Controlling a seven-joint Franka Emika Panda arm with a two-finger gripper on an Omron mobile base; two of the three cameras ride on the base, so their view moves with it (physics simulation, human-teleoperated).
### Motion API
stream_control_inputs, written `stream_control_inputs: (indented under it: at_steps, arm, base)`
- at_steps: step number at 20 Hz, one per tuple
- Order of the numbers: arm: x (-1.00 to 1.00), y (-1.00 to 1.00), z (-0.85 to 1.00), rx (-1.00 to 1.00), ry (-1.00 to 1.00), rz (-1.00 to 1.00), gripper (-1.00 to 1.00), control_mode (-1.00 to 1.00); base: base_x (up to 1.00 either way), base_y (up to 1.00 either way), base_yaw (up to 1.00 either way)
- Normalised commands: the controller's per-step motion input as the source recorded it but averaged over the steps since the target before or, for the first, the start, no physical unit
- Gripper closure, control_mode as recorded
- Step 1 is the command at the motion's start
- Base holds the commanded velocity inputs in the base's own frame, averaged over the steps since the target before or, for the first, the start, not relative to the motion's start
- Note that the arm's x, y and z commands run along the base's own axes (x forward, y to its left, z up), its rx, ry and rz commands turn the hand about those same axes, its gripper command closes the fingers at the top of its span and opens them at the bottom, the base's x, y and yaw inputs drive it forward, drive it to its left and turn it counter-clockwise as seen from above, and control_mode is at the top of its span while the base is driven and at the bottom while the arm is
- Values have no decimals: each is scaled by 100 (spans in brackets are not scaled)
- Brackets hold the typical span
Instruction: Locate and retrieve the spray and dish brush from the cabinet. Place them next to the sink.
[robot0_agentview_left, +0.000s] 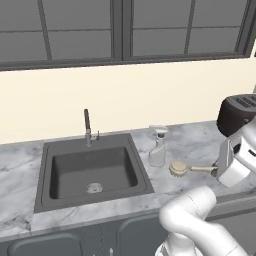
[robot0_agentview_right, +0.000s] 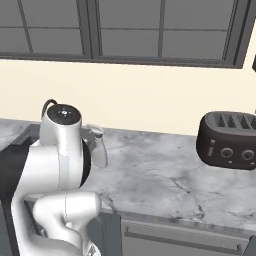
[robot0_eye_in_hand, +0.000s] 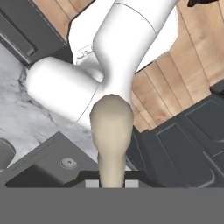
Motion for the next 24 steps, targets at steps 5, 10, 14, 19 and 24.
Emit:
stream_control_inputs:
  at_steps: [5, 10, 14, 19, 24]
  arm:
    - [23, -28, -41, -3, -1, -6, 100, -100]
    - [28, -10, -46, -12, -2, -7, 100, -100]
    - [34, 0, -46, -14, 0, -13, 100, -100]
    - [31, -3, -51, -12, -1, -9, 100, -100]
    - [27, -4, -45, -9, -2, -1, 100, -100]
  base:
    - [0, 0, 0]
    - [0, 0, 0]
    - [0, 0, 0]
    - [0, 0, 0]
    - [0, 0, 0]
